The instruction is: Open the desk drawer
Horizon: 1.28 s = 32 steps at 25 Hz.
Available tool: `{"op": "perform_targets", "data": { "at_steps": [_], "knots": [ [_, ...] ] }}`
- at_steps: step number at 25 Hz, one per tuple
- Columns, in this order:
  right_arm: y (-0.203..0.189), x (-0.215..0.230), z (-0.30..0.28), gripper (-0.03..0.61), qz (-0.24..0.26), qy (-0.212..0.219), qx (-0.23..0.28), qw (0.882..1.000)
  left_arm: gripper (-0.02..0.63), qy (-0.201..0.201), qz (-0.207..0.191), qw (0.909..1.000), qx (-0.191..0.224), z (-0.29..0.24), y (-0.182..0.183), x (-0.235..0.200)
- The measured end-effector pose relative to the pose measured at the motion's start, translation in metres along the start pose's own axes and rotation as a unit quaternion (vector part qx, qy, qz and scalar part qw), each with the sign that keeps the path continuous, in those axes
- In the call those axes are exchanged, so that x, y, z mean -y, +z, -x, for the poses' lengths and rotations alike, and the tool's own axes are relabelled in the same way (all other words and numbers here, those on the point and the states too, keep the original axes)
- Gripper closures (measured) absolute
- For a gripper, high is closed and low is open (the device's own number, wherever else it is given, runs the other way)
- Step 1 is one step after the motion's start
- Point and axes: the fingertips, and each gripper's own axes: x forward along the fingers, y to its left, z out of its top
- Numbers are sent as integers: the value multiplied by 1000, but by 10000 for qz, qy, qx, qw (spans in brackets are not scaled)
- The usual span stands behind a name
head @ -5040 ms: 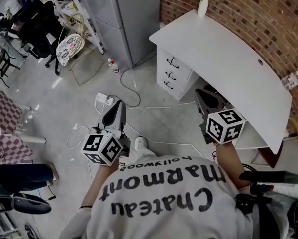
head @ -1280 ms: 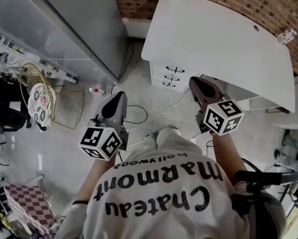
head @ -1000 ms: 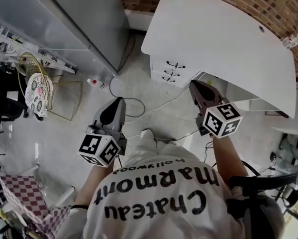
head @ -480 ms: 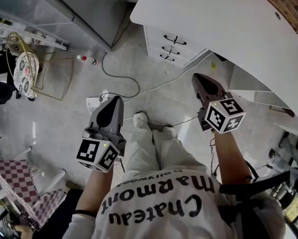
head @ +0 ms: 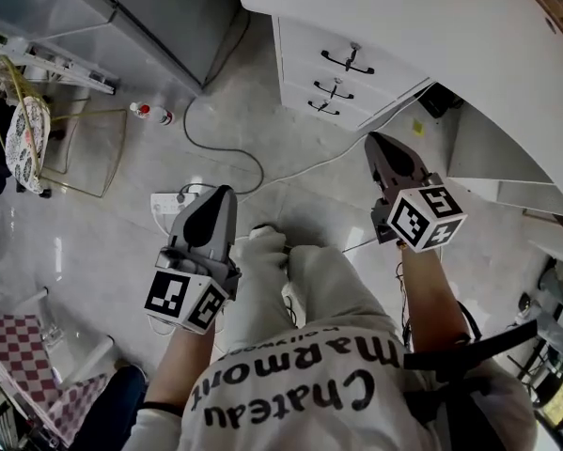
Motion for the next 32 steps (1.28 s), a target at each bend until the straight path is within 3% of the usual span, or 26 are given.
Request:
{"op": "perform_targets", "data": {
  "at_steps": [6, 11, 15, 20, 26, 29, 32],
  "knots": [
    [-33, 21, -42, 568, 155, -12, 368, 9992, 598, -332, -298, 9990, 74, -33, -50, -33],
    [-44, 43, -80, 568, 770, 22, 923, 9927, 598, -637, -624, 9956, 279, -70, -96, -60],
    [-46, 56, -96, 568, 1053, 17, 1348, 9853, 598, -636, -777, 9936, 510, -85, -117, -75],
    [-40, 64, -103, 568, 1058, 65, 1547, 9823, 598, -440, -641, 9953, 577, -80, -129, -87],
    [0, 61, -105, 568, 1364, -69, 1497, 9793, 598, -257, -567, 9946, 835, -63, -114, -98],
    [13, 58, -107, 566, 1890, -261, 1305, 9729, 598, -289, -497, 9935, 983, -61, -110, -98],
    [18, 54, -111, 561, 2946, -571, 949, 9492, 598, -344, -485, 9935, 968, -60, -113, -98]
  ]
}}
